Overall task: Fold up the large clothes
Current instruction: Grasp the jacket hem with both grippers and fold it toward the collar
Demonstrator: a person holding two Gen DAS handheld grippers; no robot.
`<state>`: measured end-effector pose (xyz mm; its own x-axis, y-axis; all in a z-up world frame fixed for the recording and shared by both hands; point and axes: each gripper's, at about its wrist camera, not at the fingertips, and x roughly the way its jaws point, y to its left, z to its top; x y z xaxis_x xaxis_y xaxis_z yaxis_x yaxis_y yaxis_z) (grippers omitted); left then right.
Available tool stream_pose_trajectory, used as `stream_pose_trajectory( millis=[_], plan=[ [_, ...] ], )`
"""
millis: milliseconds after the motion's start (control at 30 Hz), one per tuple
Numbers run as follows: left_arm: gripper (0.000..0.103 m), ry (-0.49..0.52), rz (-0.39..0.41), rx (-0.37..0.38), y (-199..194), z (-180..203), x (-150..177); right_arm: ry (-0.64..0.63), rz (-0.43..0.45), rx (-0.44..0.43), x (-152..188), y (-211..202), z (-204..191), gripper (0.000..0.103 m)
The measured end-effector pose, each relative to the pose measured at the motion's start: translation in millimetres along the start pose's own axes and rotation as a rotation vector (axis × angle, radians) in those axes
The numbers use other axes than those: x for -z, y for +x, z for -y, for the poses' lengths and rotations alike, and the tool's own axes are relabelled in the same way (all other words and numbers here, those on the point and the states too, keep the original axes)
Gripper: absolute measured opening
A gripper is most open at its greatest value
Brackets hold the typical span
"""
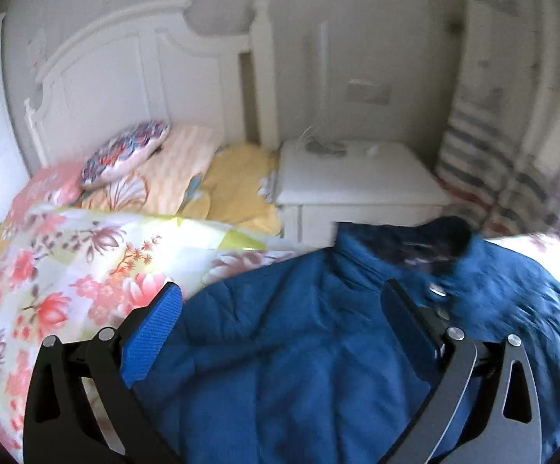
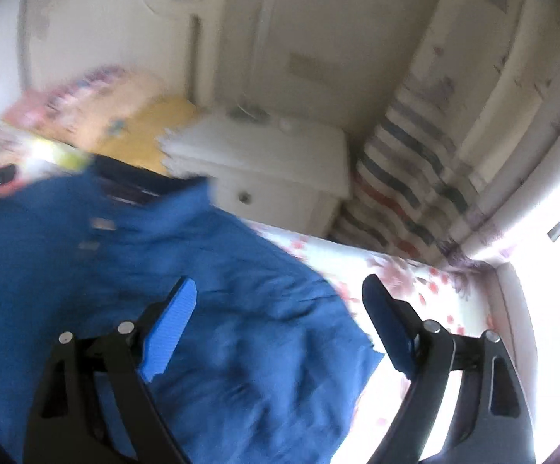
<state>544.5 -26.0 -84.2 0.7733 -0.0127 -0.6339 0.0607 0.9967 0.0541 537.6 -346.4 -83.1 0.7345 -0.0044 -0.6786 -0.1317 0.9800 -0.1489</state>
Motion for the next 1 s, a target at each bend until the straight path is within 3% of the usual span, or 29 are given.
stream_pose_trajectory(
  millis=[100, 200, 267, 333, 433, 533, 633, 700, 733, 800, 900, 1000],
  plan=[
    [0.099, 0.086, -0.115, 0.029, 2.9, 22.7, 29.3, -0.041, 0.020, -0.088, 12.5, -21.3, -29.8, 0.088],
    [0.099, 0.215, -0.198, -0.016, 24.4, 48.0, 67.2, -0.100, -0.057, -0.132, 31.0, -7.3, -62.0, 0.088],
    [0.099, 0.194, -0.170, -0.014, 22.8, 44.9, 72.7, -0.123, -0.130, -0.112, 48.9, 17.4, -79.5, 0.091],
    [0.099, 0.128, -0.221, -0.009, 19.1, 33.1, 65.8, -0.060, -0.109, -0.120, 53.6, 19.8, -73.2, 0.091],
    [0.099, 0.083, -0.127, 0.010, -24.2, 21.6, 60.8, 0.026, -0.124, -0.097, 49.4, -4.6, -67.7, 0.090],
    [0.099, 0.125, -0.036, -0.007, -67.2, 16.8, 78.0, 0.027, -0.011, -0.163, 55.4, -55.6, -77.0, 0.091],
    [0.099, 0.164, -0.103, -0.015, -60.2, 12.8, 104.9, -0.018, -0.013, -0.194, 73.7, -71.7, -91.3, 0.094],
    [0.099, 0.161, -0.181, -0.029, -40.1, 6.3, 123.9, -0.045, -0.089, -0.179, 90.9, -53.9, -99.4, 0.094],
    [0.099, 0.133, -0.177, -0.001, -37.8, 1.2, 126.4, -0.049, -0.122, -0.160, 97.9, -44.9, -103.7, 0.095],
    [0.099, 0.105, -0.191, 0.004, -40.6, -2.2, 124.2, -0.080, -0.099, -0.131, 107.6, -37.8, -110.7, 0.098],
    [0.099, 0.099, -0.147, 0.004, -72.6, -2.9, 123.2, -0.045, -0.115, -0.132, 103.8, -56.5, -114.8, 0.098],
    [0.099, 0.126, -0.104, 0.032, -105.0, 0.4, 135.7, -0.009, -0.067, -0.163, 106.9, -83.3, -110.5, 0.098]
  ],
)
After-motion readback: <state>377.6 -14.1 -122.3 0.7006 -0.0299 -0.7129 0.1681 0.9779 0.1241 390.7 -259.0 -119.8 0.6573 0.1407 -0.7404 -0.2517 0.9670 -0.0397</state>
